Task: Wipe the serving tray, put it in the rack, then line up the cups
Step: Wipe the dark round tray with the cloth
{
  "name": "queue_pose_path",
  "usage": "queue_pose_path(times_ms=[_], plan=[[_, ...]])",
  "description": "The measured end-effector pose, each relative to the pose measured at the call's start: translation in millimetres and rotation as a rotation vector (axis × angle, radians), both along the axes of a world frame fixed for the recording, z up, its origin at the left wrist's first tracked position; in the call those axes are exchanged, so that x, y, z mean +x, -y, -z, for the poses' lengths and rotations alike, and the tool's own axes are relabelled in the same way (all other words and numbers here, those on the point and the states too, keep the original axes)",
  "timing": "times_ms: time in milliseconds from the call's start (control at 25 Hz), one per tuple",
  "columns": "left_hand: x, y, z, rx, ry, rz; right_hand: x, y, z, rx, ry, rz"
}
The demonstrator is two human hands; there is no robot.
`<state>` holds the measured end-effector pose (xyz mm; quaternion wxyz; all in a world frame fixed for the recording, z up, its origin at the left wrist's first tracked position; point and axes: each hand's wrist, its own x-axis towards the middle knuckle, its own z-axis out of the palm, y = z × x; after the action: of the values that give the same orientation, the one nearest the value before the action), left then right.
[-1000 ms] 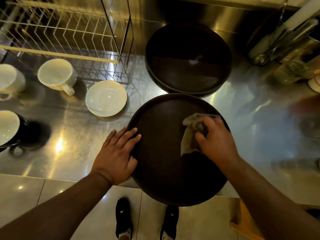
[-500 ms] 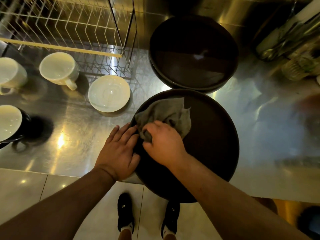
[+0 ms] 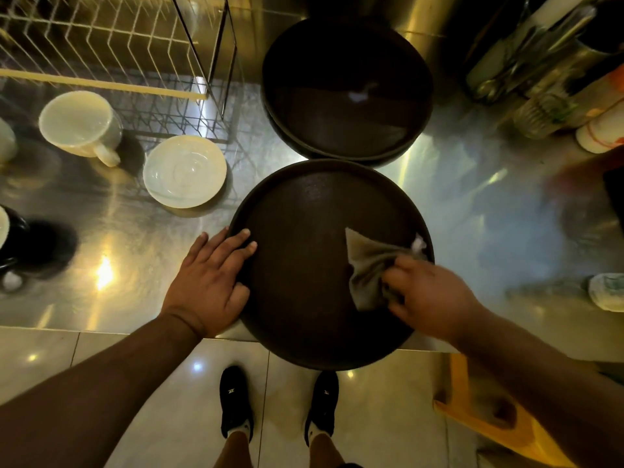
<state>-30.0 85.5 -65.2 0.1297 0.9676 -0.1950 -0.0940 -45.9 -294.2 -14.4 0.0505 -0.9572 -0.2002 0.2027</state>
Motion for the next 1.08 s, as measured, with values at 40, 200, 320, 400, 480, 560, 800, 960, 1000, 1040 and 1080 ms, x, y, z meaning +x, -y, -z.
queue_pose_path(times_ms=[40, 200, 320, 400, 480, 560, 800, 960, 1000, 1040, 1080], plan=[[0.0, 0.2, 0.5, 0.005, -0.002, -0.001, 19.4, -3.2, 3.5, -0.005, 0.071, 0.15], [-0.3, -0.3, 2.7, 0.007, 0.004, -0.004, 96.4, -86.2, 15.7, 0.379, 0.105, 0.8], [-1.5, -0.6, 5.5, 0.008, 0.032, -0.004, 93.9, -188.1, 20.8, 0.412, 0.067, 0.449], [-1.2, -0.3, 6.9, 0.01, 0.047, -0.009, 58.6, -210.4, 15.6, 0.402, 0.004, 0.151], [0.0, -0.4, 7.0, 0.0, 0.041, -0.016, 26.5, -173.2, 17.0, 0.401, -0.07, 0.007], [0.4, -1.4, 6.1, -0.021, 0.039, -0.019, 11.9, -119.8, 13.6, 0.281, -0.105, -0.055], [-1.6, -1.6, -0.2, -0.002, -0.023, -0.012, 8.6, -79.8, 7.5, 0.125, -0.016, 0.113], [2.0, -5.1, -9.0, 0.03, -0.083, -0.012, -5.3, -72.8, -0.7, -0.078, 0.088, 0.168], [6.6, -4.2, -12.1, 0.055, -0.081, -0.011, -1.9, -72.8, -3.8, -0.108, 0.048, 0.201], [12.4, -2.2, -15.5, 0.086, -0.065, -0.008, 2.7, -75.2, -5.3, -0.12, -0.002, 0.226], [19.6, 1.6, -19.6, 0.116, -0.032, -0.006, 7.5, -79.1, -6.4, -0.115, -0.042, 0.248]])
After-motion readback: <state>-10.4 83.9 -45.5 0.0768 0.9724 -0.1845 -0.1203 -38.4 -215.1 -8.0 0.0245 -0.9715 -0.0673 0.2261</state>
